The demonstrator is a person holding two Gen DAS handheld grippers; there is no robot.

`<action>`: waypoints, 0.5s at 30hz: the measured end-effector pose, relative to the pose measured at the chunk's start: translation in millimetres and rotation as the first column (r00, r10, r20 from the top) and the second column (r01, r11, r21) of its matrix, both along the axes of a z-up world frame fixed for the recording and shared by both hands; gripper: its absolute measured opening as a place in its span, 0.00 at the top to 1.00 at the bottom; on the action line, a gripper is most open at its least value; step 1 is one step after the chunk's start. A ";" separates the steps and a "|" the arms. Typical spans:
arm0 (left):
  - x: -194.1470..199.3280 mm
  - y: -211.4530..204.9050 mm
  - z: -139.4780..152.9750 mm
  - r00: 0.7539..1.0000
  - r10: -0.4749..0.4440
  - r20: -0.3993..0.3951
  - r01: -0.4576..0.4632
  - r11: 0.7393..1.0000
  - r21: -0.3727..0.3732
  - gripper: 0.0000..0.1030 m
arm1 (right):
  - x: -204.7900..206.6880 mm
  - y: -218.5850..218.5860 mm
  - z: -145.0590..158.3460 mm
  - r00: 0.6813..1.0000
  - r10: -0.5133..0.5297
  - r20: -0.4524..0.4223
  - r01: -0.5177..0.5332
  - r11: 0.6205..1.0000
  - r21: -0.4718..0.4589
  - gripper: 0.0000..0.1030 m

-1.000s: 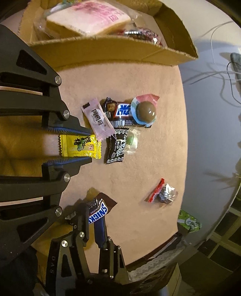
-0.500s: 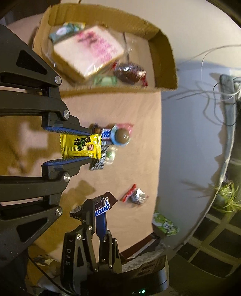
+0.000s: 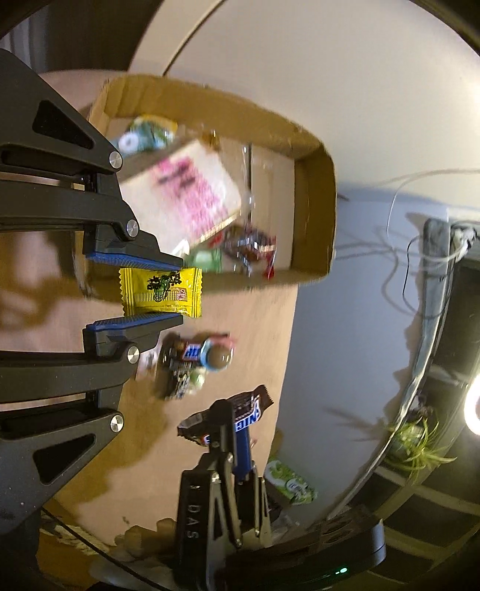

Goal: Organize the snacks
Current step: 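Carry the Snickers bar and yellow candy into the box and open both tools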

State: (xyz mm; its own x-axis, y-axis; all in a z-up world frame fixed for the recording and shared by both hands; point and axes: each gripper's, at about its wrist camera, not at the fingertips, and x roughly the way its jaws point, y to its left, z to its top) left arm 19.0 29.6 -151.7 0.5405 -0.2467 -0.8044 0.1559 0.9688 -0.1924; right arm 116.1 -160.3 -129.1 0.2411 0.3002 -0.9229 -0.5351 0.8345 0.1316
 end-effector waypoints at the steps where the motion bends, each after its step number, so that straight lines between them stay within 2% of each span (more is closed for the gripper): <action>1: -0.4 3.8 0.1 1.000 0.008 0.002 -0.008 1.000 0.003 0.80 | 4.1 7.3 -1.9 1.000 0.008 0.003 -0.008 1.000 0.002 0.71; 15: 7.1 36.6 0.4 0.996 0.087 0.020 -0.087 0.996 0.027 0.80 | 29.1 74.5 -11.5 0.994 0.112 0.012 -0.111 0.994 -0.018 0.71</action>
State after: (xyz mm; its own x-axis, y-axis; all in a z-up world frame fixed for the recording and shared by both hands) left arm 26.1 66.2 -151.4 0.5741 -0.1763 -0.7996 0.0744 0.9837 -0.1635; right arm 145.2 -85.8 -140.6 0.2187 0.3100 -0.9252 -0.6266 0.7715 0.1104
